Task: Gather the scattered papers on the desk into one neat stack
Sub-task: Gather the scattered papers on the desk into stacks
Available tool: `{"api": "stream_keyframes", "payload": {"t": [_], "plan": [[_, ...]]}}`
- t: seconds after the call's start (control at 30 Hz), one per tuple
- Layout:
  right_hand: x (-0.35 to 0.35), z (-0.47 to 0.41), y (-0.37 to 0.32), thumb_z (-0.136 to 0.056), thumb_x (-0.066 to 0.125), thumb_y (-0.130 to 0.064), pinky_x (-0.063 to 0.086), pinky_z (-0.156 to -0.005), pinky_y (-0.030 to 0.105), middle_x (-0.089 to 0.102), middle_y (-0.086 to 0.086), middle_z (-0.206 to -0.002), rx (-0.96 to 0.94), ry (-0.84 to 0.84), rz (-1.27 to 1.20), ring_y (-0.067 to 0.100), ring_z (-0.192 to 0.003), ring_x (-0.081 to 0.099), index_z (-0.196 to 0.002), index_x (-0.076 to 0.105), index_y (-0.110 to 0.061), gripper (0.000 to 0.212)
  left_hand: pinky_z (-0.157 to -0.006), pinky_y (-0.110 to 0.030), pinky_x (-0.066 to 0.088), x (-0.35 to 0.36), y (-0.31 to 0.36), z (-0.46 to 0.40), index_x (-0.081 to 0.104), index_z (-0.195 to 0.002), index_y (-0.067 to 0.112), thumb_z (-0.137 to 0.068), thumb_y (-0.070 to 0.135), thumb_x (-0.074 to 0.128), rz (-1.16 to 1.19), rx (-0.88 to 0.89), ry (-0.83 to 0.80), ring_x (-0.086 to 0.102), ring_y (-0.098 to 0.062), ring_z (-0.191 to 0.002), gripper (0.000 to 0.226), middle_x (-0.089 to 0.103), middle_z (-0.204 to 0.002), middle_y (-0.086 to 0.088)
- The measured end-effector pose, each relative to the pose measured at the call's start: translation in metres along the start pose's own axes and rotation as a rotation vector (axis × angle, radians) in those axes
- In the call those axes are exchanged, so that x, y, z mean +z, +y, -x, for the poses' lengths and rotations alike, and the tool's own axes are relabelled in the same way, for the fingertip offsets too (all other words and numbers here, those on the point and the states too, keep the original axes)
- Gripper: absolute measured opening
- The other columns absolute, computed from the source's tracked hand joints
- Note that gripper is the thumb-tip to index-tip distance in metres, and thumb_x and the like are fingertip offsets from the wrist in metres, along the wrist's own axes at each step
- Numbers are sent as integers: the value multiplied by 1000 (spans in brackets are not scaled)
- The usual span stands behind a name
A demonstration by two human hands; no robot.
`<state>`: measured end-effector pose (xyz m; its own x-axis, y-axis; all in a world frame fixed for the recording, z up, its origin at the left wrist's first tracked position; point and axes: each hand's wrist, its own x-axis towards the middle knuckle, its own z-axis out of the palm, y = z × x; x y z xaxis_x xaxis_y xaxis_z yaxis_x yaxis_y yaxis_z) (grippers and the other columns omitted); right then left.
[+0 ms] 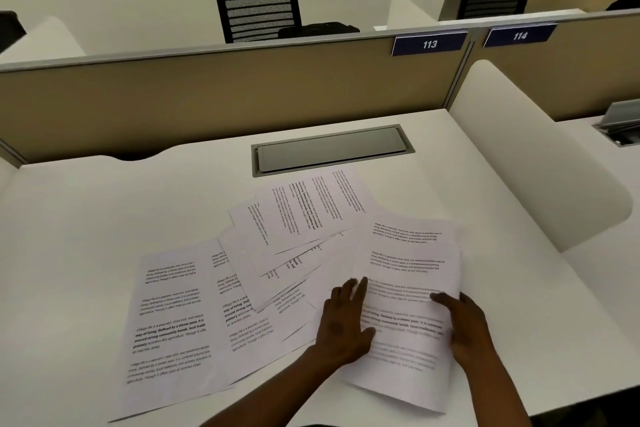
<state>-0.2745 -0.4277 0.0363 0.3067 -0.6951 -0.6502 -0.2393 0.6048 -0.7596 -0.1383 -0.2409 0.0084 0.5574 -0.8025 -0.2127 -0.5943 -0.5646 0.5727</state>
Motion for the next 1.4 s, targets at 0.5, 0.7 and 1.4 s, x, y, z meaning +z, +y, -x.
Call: {"api": "stream_keyframes", "payload": {"t": [0.5,0.7,1.4], "plan": [[-22,12,25,-86,73,-19,48,-92,39,66,19,-122,-271,324,531,36,-107,62,-130,57,-10,47,-123,-44,-2,1,-5,2,2,-159,23,-87,75,35,-138,-130,76,-1,-29,-154,95,2,-167,-11],[5,20,25,-82,77,-15,49,-97,41,62,18,-129,-318,309,443,36,-113,60,-138,50,-10,62,-122,-43,12,2,7,-4,1,-159,24,-85,67,47,-55,-140,52,16,-27,-148,97,19,-162,-7],[-37,-5,5,-88,63,6,44,-97,35,64,11,-124,-220,100,9,23,-98,62,-133,56,-11,49,-123,-46,0,-7,-20,-2,-2,-158,23,-95,67,26,-214,-112,58,-2,-26,-154,82,-2,-167,-5]]}}
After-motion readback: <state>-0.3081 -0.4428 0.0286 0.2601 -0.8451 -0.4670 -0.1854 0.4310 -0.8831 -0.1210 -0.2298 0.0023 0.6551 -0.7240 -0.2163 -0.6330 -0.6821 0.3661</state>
